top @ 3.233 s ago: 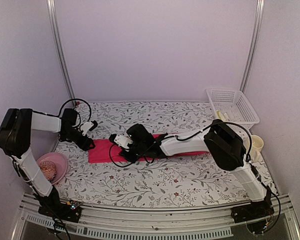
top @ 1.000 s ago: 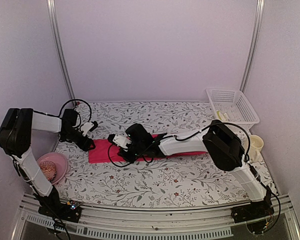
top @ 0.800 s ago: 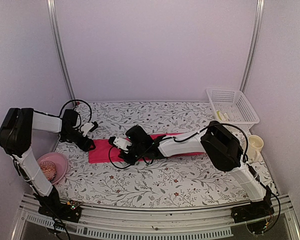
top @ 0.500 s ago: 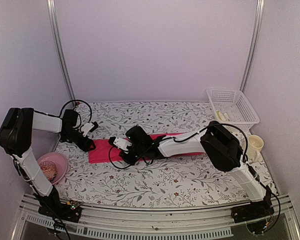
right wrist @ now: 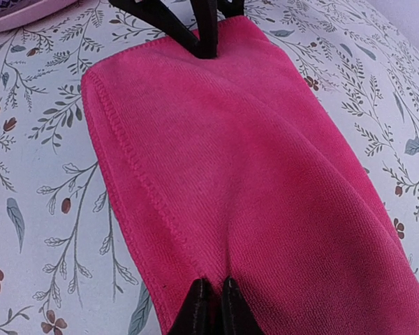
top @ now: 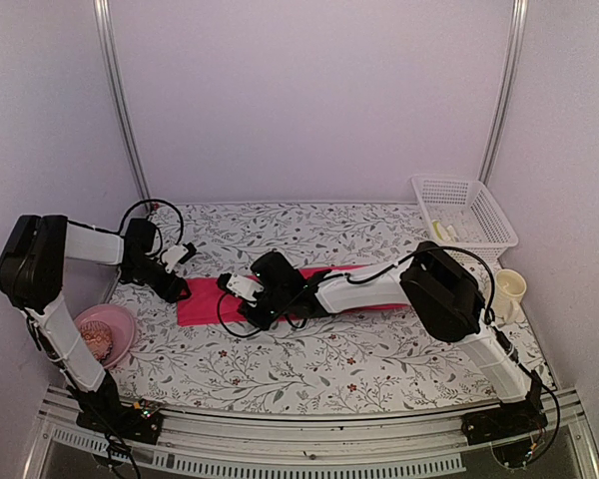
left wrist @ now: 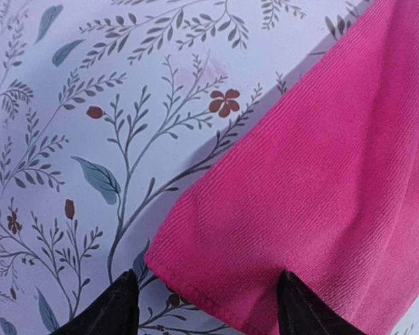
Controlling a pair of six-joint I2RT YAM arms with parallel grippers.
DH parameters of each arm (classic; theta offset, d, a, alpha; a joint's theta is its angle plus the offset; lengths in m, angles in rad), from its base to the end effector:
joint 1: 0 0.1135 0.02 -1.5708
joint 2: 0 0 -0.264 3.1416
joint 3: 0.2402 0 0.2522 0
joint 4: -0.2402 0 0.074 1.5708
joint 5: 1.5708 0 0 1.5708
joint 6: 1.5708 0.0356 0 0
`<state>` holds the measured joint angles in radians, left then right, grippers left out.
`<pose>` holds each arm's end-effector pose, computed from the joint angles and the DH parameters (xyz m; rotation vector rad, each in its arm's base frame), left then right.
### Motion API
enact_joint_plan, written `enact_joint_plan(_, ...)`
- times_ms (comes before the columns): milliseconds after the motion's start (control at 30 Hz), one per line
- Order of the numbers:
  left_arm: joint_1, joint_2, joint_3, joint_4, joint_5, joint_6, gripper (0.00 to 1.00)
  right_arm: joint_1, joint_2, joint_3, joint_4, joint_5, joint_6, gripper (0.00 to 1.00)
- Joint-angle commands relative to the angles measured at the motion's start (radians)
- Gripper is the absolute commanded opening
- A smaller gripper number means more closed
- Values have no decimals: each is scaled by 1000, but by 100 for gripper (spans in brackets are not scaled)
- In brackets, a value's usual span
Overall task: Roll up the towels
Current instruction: Adjust the towel at the center of the board.
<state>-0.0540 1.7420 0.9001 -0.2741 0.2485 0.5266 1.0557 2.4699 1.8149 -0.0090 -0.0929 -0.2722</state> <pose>0.3196 -0.0260 0.1334 0.8281 2.5057 -0.1774 0.2649 0.4747 0.1087 -1.4482 1.7669 0.5230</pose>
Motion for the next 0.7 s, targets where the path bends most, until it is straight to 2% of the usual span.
enact_joint_plan(0,2,20,3,8,-24,-4,68,6,-28,24,-32,-23,10,9)
enact_joint_plan(467,1,64,12,48,-205,-2,67,6,-56,24,-55,-51,22,11)
enact_joint_plan(667,1,58,4,54,-239,7,65,6,-47,31,-56,-22,21,11)
